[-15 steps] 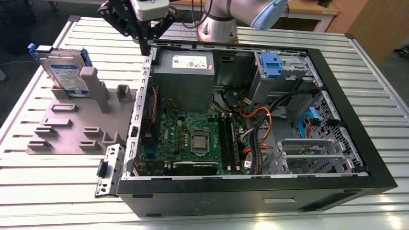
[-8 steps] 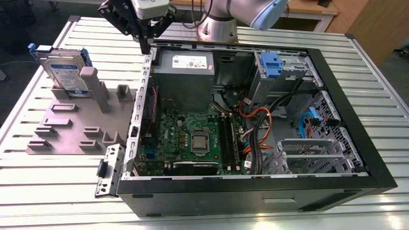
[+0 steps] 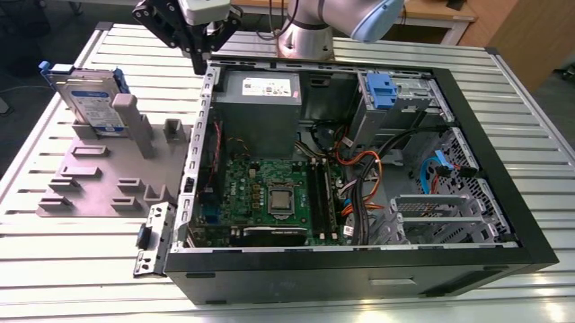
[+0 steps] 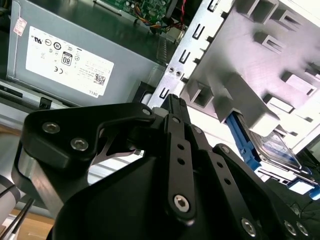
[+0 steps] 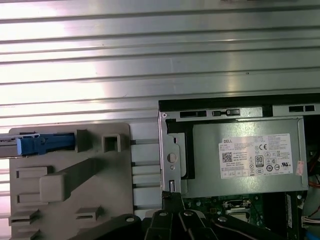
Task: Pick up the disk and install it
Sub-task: 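Reach for the disk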
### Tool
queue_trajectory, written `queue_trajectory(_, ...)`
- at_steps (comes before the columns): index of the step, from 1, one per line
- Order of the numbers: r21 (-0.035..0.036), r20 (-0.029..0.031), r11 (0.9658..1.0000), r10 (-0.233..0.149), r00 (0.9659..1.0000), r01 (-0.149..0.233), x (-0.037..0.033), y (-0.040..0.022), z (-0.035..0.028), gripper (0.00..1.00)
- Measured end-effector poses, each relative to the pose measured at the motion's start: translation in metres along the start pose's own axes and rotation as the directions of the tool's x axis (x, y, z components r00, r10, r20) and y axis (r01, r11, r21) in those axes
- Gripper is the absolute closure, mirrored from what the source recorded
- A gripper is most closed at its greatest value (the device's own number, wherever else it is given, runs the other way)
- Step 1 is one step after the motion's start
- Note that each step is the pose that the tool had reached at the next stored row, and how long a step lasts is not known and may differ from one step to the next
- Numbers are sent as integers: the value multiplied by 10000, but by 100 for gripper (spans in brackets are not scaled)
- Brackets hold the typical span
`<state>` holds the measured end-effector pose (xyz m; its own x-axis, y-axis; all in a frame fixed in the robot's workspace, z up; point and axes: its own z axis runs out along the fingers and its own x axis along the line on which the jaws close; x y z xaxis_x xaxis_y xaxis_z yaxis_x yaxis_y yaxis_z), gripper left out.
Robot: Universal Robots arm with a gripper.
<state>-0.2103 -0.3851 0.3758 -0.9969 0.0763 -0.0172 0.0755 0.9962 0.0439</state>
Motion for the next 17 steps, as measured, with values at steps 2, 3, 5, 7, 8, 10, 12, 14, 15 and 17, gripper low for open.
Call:
queue_trajectory(2,0,0,10000,-1,10000,1,14,-1,0,89)
queue_trajectory(3,0,-1,10000,-1,10000,1,26,-2,1,89)
queue_trajectory(5,0,0,10000,-1,10000,1,27,-2,1,89)
queue_trajectory(7,1,0,10000,-1,10000,1,28,-2,1,89)
queue_trajectory(8,0,0,10000,-1,10000,1,32,-3,1,89)
queue_trajectory(10,0,0,10000,-1,10000,1,37,-3,1,89)
queue_trajectory(12,0,0,10000,-1,10000,1,38,-3,1,89)
queue_trajectory(14,0,0,10000,0,10000,0,39,-3,1,89)
queue_trajectory(15,1,0,10000,-1,10000,1,40,-3,1,89)
queue_trajectory(17,0,0,10000,-1,10000,1,41,-3,1,89)
